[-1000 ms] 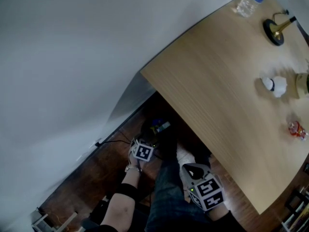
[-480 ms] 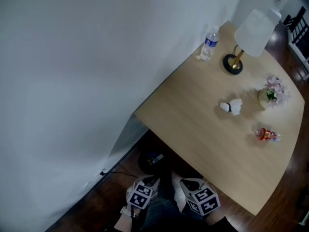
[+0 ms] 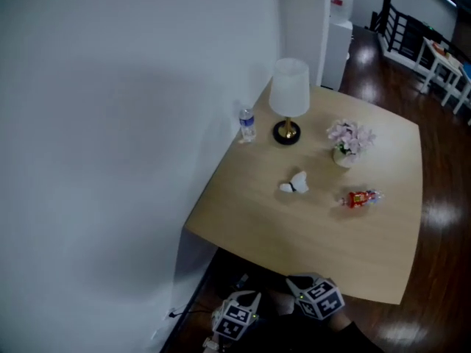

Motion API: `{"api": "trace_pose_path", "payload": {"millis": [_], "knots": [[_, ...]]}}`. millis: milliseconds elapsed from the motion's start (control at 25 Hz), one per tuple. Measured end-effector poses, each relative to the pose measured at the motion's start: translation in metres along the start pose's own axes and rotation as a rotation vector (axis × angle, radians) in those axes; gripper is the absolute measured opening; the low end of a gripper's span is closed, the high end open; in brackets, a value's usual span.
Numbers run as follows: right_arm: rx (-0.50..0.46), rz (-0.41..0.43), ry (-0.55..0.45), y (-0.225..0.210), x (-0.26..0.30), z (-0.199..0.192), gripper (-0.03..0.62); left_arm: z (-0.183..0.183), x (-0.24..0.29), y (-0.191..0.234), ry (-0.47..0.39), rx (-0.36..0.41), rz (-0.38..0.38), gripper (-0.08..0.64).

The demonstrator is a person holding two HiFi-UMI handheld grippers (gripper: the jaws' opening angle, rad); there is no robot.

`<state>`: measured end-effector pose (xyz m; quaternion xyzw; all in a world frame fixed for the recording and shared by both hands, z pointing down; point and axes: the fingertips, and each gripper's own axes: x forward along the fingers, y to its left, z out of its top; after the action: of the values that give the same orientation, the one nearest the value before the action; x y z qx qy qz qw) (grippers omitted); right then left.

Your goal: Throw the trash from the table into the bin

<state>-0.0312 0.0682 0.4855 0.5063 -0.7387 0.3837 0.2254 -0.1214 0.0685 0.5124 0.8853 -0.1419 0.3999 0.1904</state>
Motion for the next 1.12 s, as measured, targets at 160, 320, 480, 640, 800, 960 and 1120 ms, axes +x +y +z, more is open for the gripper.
{"api": "trace_pose_path", "payload": {"millis": [160, 320, 480, 640, 800, 960, 1120], "knots": [[0.026, -0.028, -0.050, -0.021, -0.012, 0.005, 0.005, 0.022, 0.013, -0.010, 0.011, 0.037, -0.030, 0.001], [0.055, -0.034, -0.065, -0.035, -0.022, 0.003, 0.005, 0.040, 0.024, -0.017, 0.025, 0.053, -0.053, 0.001], [0.086, -0.044, -0.070, -0.058, -0.026, -0.002, 0.005, 0.061, 0.040, -0.022, 0.038, 0.074, -0.066, 0.000], [0.120, -0.059, -0.084, -0.089, -0.031, -0.004, 0.005, 0.086, 0.063, -0.026, 0.055, 0.102, -0.075, 0.000], [0.173, -0.060, -0.102, -0.117, -0.038, -0.004, 0.005, 0.118, 0.092, -0.019, 0.062, 0.151, -0.047, 0.000], [0.221, -0.055, -0.125, -0.145, -0.045, -0.003, 0.005, 0.157, 0.130, 0.002, 0.083, 0.224, 0.014, 0.097], [0.271, -0.050, -0.130, -0.172, -0.050, -0.006, 0.005, 0.202, 0.173, 0.041, 0.107, 0.293, 0.107, 0.408]]}}
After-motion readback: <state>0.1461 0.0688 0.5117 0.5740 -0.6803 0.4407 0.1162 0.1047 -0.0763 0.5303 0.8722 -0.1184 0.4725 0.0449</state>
